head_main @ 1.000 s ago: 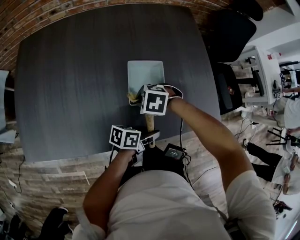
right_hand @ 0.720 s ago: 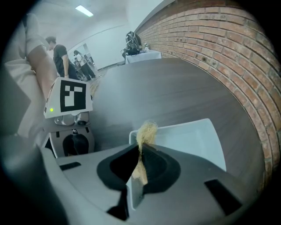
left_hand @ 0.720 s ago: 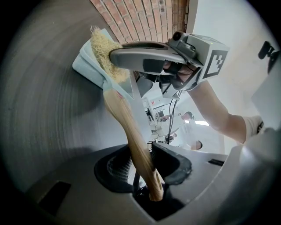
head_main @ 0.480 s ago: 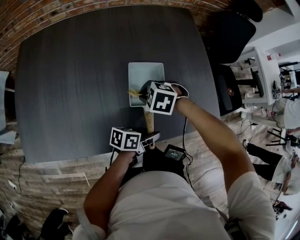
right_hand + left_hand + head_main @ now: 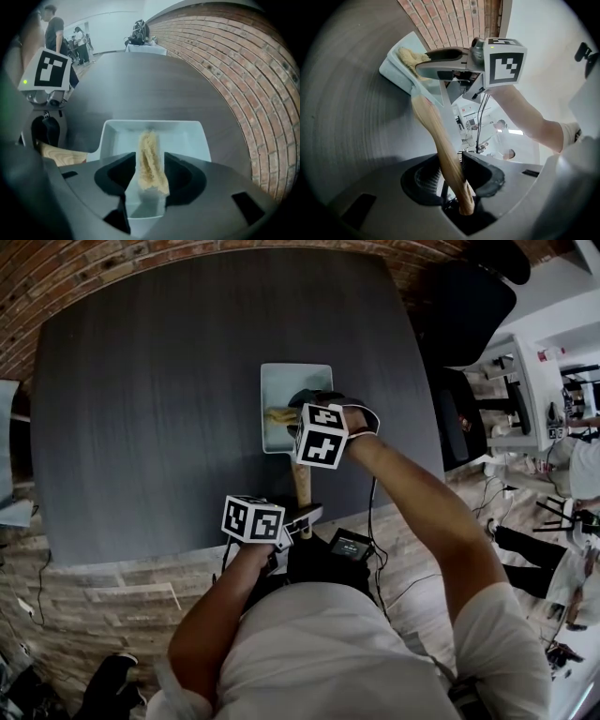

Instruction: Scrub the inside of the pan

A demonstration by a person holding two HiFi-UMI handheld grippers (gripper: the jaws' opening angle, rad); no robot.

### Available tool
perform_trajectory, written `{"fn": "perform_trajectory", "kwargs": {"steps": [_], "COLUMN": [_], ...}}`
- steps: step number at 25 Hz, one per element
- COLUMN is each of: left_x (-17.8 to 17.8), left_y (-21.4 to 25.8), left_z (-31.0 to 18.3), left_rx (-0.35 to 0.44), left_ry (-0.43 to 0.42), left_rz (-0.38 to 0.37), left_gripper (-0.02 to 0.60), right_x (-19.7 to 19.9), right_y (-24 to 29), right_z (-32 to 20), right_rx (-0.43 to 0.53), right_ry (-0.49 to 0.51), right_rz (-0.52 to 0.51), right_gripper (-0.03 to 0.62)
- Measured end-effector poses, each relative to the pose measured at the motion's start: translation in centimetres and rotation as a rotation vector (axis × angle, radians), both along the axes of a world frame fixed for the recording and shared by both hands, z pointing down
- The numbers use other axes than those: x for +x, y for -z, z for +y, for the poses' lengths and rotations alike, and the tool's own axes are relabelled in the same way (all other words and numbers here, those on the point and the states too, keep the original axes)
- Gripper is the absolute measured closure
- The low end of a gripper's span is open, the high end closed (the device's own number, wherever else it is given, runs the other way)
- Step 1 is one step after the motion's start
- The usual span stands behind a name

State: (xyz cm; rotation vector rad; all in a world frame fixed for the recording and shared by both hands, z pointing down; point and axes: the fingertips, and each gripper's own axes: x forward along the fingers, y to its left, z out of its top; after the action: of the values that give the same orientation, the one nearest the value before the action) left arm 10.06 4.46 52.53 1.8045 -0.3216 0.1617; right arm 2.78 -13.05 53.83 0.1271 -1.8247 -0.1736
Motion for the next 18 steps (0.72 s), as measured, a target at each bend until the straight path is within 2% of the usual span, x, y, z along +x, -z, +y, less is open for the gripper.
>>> {"fn": "perform_trajectory", "kwargs": {"steps": [2, 6, 8, 10, 18], "left_x": [0.0, -0.1, -0.2, -0.2, -0.2], "left_y": [0.0, -0.1, -0.3, -0.5, -0.3], "left_z": [0.0, 0.0, 0.1, 0.2, 0.2], "left_rx": [-0.001, -0.003, -0.006, -0.01, -0.017], "left_ry": [-0.001, -0.001, -0.001, -0.004, -0.002], "left_rz": [0.002, -0.002, -0.009, -0.006, 0.001], "left_gripper": [0.449, 0.449, 0.449, 0.449, 0.449], "right_x": [0.2, 0.7, 0.8, 0.5, -0.6], "right_y": [-0.6, -1.6, -1.6, -1.1, 1.7], "right_z": [0.1, -0.3, -0.4, -0.6, -5.4], "right_rx": [0.007, 0.023, 0.031, 0.047, 0.22], "right_ry": [0.011, 0.016, 0.014, 0.014, -0.029], "right_rz": [0.015, 0.037, 0.034, 0.017, -0.035], "right_gripper": [0.368, 0.359, 0.429, 0.467, 0.494]}}
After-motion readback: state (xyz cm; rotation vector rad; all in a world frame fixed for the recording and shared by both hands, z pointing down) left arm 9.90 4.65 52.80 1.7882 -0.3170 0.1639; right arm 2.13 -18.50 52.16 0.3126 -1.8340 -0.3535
